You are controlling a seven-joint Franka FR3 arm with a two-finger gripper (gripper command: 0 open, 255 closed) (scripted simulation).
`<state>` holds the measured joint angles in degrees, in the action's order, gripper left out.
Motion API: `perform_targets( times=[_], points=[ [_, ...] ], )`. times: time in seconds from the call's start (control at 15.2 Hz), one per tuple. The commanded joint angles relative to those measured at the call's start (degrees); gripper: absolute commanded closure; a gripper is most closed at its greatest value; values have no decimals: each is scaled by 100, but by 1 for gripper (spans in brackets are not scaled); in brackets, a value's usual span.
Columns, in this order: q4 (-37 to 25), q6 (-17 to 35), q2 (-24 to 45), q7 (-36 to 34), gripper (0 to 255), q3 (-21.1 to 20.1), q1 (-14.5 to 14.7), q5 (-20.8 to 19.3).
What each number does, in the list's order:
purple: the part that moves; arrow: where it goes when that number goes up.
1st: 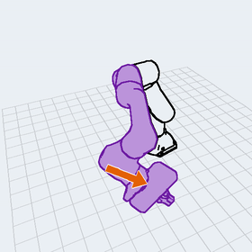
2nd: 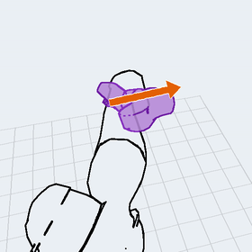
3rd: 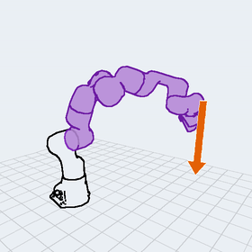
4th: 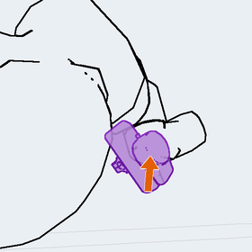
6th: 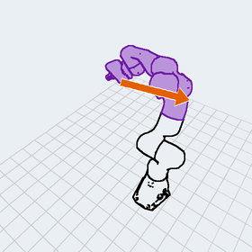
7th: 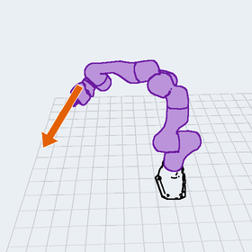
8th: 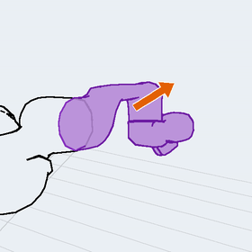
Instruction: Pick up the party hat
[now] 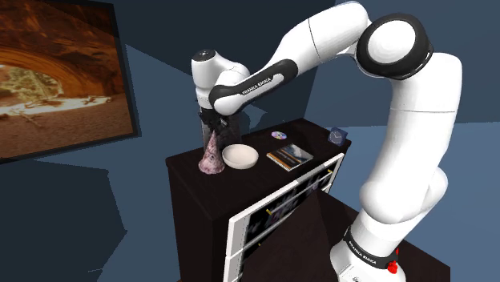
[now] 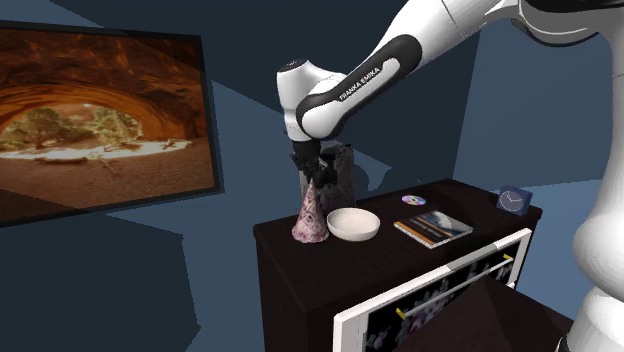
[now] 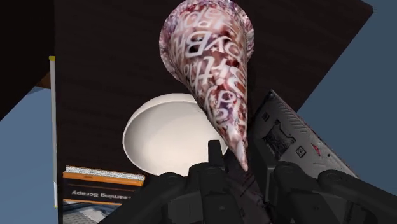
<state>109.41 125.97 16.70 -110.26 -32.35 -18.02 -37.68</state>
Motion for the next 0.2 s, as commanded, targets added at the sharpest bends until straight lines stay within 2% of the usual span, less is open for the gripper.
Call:
perform_targets(
  times=[0.0, 0.13],
  points=[
    [-50, -91, -78, 91, 255, -30, -21, 91],
    [-54, -98, -84, 98, 255, -32, -22, 98]
  ],
)
